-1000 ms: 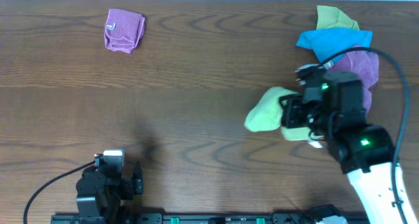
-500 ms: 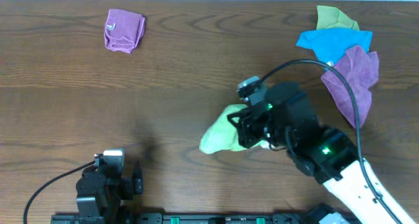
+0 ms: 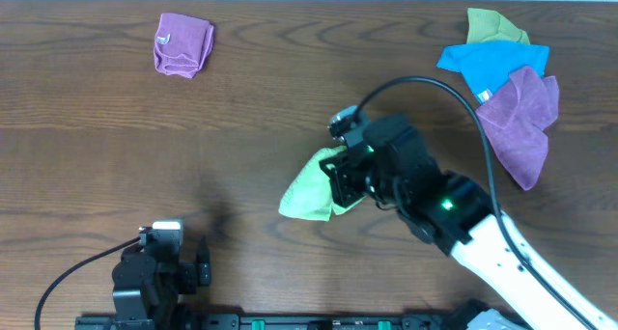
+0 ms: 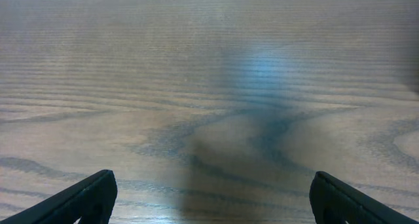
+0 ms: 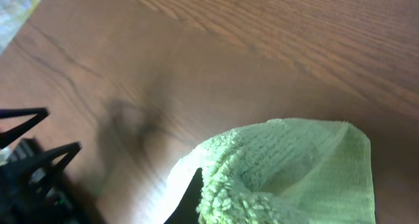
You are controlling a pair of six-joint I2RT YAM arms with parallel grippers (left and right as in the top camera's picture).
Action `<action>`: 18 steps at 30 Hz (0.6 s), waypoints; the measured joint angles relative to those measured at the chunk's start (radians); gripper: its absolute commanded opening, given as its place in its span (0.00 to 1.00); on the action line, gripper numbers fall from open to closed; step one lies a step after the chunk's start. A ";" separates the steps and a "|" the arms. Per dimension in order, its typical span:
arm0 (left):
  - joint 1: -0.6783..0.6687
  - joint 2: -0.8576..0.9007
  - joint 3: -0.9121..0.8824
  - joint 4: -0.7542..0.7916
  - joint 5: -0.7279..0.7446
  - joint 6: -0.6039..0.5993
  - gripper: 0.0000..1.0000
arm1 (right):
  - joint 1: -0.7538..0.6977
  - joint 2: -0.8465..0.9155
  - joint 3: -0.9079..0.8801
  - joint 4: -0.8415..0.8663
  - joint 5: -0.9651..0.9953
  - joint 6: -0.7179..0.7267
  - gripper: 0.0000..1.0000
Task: Fold the cloth
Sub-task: 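Drag the green cloth left off the pile and lay it down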
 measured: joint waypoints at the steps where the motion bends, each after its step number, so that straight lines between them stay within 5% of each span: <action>1: 0.000 0.000 0.000 0.000 0.000 0.000 0.95 | 0.000 0.019 0.000 0.018 0.002 -0.005 0.02; 11: 0.000 0.000 0.000 0.000 0.000 0.000 0.95 | -0.062 0.223 0.068 0.241 0.071 -0.085 0.02; 18: 0.000 0.000 0.000 0.000 -0.008 0.000 0.95 | -0.151 0.466 0.423 0.228 0.104 -0.169 0.02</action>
